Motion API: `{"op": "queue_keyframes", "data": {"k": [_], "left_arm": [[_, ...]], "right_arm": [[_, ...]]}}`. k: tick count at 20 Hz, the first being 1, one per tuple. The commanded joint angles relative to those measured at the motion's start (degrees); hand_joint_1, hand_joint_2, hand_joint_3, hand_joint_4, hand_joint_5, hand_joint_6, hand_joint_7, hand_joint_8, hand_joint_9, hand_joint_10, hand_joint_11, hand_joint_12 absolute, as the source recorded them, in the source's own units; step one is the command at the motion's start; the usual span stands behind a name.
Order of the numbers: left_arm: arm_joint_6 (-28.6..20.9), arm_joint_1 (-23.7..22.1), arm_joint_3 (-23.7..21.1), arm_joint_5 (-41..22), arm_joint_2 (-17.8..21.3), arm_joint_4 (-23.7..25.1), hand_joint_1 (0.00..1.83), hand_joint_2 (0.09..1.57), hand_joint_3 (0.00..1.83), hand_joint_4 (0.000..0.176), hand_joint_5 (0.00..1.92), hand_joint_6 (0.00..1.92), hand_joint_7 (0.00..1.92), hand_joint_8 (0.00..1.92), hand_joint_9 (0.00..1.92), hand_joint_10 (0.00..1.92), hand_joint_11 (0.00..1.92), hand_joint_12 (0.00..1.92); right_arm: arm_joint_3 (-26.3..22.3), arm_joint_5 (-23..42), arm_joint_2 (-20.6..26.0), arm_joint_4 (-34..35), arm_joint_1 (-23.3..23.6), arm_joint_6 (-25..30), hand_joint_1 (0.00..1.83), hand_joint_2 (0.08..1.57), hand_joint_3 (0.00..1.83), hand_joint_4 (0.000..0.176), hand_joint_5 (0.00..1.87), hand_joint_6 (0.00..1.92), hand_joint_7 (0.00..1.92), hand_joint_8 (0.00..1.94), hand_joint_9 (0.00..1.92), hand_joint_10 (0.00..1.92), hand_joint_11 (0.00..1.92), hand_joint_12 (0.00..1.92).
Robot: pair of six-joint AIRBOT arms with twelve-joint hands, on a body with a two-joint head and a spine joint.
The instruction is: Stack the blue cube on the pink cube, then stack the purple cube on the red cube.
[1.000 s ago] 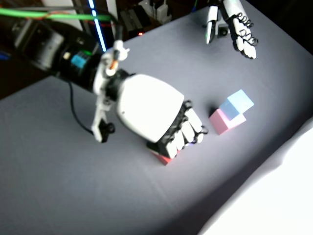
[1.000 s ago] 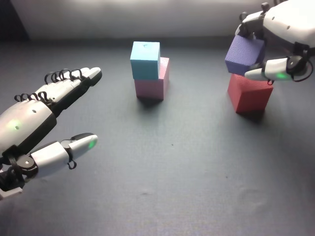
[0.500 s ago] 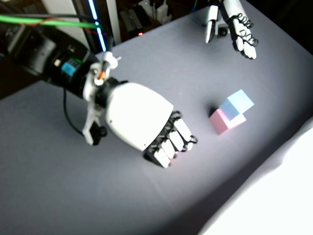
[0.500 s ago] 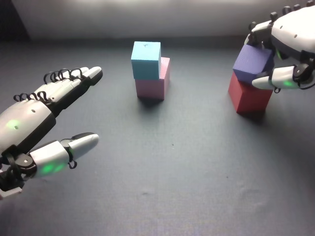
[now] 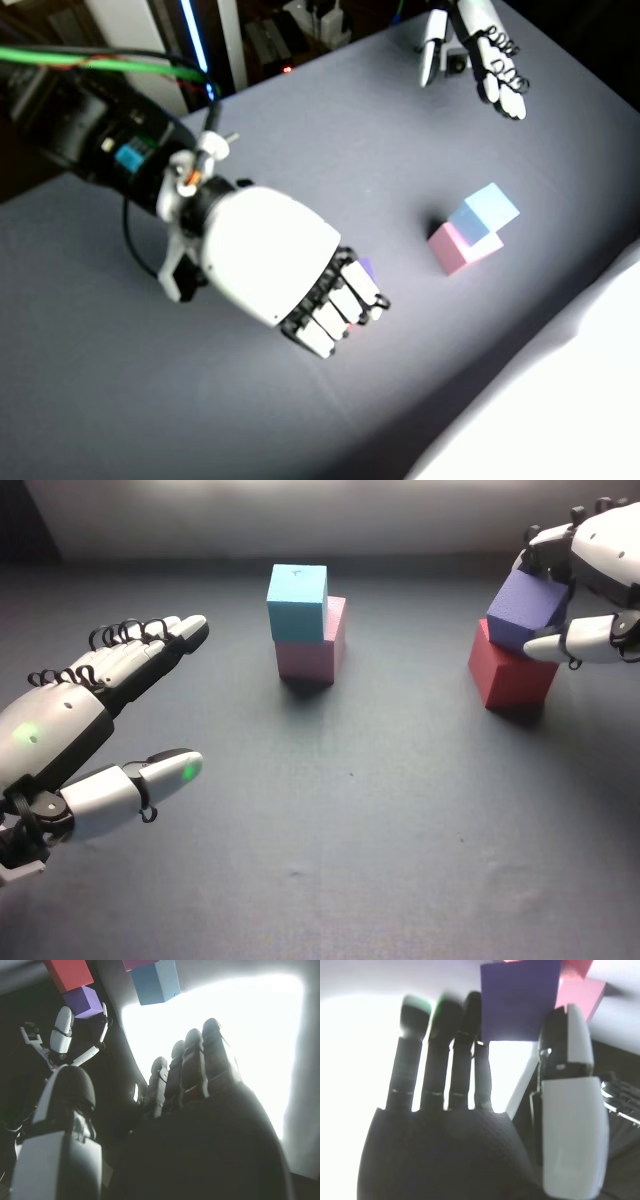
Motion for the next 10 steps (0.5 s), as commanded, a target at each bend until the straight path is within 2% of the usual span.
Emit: {"op": "queue_keyframes", "data": {"k": [1,2,3,4,5,6,7,8,9,10], "left_arm": [[-0.3,-0.2,0.0,-7.6,0.4,0.0,0.55,1.33,0.0,0.109,0.01,0.0,0.0,0.0,0.0,0.0,0.0,0.0],[-0.3,-0.2,0.0,-7.6,0.4,0.0,0.55,1.33,0.0,0.109,0.01,0.0,0.0,0.0,0.0,0.0,0.0,0.0],[-0.3,-0.2,0.0,-7.7,0.4,-0.1,0.53,1.33,0.0,0.115,0.0,0.0,0.0,0.0,0.0,0.0,0.0,0.0],[-0.3,-0.2,0.0,-7.7,0.4,-0.1,0.52,1.33,0.0,0.119,0.0,0.0,0.0,0.0,0.0,0.0,0.0,0.0],[-0.3,-0.1,0.0,-7.7,0.4,-0.1,0.52,1.33,0.0,0.115,0.0,0.0,0.0,0.0,0.0,0.0,0.0,0.0],[-0.3,-0.1,0.0,-7.7,0.4,-0.1,0.53,1.33,0.0,0.111,0.0,0.0,0.0,0.0,0.0,0.0,0.0,0.0],[-0.3,-0.1,0.0,-7.8,0.4,-0.1,0.52,1.33,0.0,0.117,0.0,0.0,0.0,0.0,0.0,0.0,0.0,0.0],[-0.3,-0.1,0.0,-7.8,0.4,-0.1,0.53,1.33,0.0,0.13,0.0,0.0,0.0,0.0,0.0,0.0,0.0,0.0],[-0.3,-0.1,0.0,-7.8,0.4,-0.2,0.55,1.33,0.0,0.139,0.01,0.0,0.0,0.0,0.0,0.0,0.0,0.0],[-0.3,0.0,0.0,-7.8,0.4,-0.2,0.57,1.33,0.0,0.127,0.01,0.0,0.0,0.0,0.0,0.0,0.0,0.0]], "right_arm": [[0.4,4.2,0.5,-1.0,-0.1,-0.7,1.22,1.27,0.0,0.0,0.44,0.44,0.73,1.57,0.87,1.69,0.97,1.92],[0.4,4.2,0.5,-1.0,-0.2,-0.6,1.22,1.27,0.0,0.0,0.44,0.44,0.73,1.57,0.87,1.69,0.97,1.92],[0.3,4.2,0.5,-1.0,-0.2,-0.5,0.97,1.28,0.0,0.0,0.39,0.37,0.51,1.05,0.61,1.4,0.62,1.85],[0.2,4.2,0.7,-1.0,-0.2,-0.5,0.88,1.3,0.0,0.0,0.37,0.3,0.49,0.67,0.51,1.17,0.46,1.76],[0.2,4.2,0.8,-1.0,-0.2,-0.5,0.81,1.32,0.0,0.0,0.34,0.25,0.45,0.45,0.4,0.97,0.26,1.69],[0.1,4.2,0.9,-1.0,-0.2,-0.5,0.78,1.33,0.0,0.0,0.33,0.23,0.45,0.36,0.35,0.91,0.16,1.69],[0.0,4.2,1.1,-1.0,-0.2,-0.5,0.72,1.35,0.0,0.0,0.3,0.21,0.43,0.33,0.34,0.94,0.19,1.69],[-0.2,4.3,1.3,-1.0,-0.2,-0.5,0.67,1.37,0.0,0.0,0.25,0.19,0.39,0.29,0.28,0.98,0.13,1.72],[-0.3,4.4,1.5,-1.0,-0.3,-0.5,0.65,1.38,0.0,0.0,0.19,0.18,0.3,0.23,0.12,1.01,0.01,1.73],[-0.5,4.5,1.7,-1.0,-0.3,-0.5,0.65,1.38,0.0,0.0,0.15,0.16,0.25,0.2,0.08,0.99,0.0,1.69]]}}
